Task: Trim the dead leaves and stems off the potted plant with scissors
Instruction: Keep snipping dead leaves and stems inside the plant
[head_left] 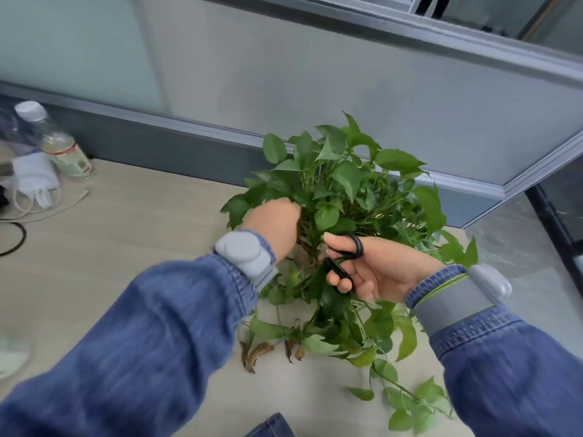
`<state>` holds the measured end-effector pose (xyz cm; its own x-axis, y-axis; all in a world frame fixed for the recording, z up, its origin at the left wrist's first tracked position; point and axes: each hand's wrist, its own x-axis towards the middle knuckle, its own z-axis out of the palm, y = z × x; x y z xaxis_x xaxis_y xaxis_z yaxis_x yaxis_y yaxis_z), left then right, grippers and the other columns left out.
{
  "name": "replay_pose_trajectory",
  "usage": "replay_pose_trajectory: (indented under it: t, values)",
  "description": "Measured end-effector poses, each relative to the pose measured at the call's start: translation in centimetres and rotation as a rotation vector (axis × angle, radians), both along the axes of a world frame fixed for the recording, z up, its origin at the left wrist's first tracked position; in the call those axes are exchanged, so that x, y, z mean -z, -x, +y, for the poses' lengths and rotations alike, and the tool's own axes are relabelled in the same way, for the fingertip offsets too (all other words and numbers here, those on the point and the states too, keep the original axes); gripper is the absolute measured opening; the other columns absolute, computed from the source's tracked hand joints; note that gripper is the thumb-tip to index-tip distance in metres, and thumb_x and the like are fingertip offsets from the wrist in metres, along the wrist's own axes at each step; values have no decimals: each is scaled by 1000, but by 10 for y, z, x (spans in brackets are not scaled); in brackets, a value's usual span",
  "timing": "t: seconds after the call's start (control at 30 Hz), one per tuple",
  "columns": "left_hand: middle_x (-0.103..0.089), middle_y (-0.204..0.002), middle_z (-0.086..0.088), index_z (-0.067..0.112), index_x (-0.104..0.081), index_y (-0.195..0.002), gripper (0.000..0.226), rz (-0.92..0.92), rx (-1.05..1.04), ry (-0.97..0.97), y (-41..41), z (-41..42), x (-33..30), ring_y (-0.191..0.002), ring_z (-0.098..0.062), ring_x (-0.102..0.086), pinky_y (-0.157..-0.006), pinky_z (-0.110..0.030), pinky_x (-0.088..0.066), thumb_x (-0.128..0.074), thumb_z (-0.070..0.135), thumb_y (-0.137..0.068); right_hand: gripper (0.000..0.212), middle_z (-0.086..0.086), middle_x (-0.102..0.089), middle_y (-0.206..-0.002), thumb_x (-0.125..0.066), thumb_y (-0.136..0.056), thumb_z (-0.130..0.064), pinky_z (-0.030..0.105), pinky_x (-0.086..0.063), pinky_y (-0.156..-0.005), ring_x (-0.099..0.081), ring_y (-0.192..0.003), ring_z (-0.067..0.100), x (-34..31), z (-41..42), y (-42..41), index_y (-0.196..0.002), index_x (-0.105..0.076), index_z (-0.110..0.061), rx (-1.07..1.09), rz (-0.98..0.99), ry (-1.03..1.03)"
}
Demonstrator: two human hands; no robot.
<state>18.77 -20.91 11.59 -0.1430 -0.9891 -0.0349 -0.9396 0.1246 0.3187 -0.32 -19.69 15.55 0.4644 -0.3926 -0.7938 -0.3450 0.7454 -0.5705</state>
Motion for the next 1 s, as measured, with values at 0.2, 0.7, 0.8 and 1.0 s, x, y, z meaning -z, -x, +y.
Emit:
replay_pose_trajectory:
  t: [0.2,0.7,0.8,1.0]
  values:
    - [-66,-109,-16,5,-67,-101,18,-65,-87,-307,-9,-46,18,-86,-29,-60,-81,-33,-48,-51,5,-91,39,5,-59,-69,-68,-81,-48,13,-35,-31,-54,-50,11,-1,-10,-5,-98,-49,-19,116,-70,-77]
    - [-72,-86,-10,14,-72,-90,18,526,-324,-190,-17,-36,56,-79,-30,-66,-67,-30,-50,-55,21,-90,43,6,-57,-69,-68,-82,-47,14,-34,-29,-50,-47,10,-4,-31,-10,-105,-55,-14,175,-46,-77]
    - [-70,-84,-15,14,-63,-79,18,647,-336,-224,-15,-35,55,-79,-34,-68,-72,-37,-54,-49,18,-90,40,4,-53,-68,-69,-81,-47,13,-31,-29,-47,-46,9,-5,-33,-6,-101,-57,-14,136,-26,-83]
    - [-72,-73,-15,2,-64,-76,22,680,-374,-235,-24,-33,50,-62,-26,-68,-63,-30,-54,-48,17,-82,40,3,-51,-68,-69,-81,-46,12,-29,-29,-44,-46,8,-1,-35,-3,-101,-58,-14,109,-15,-90]
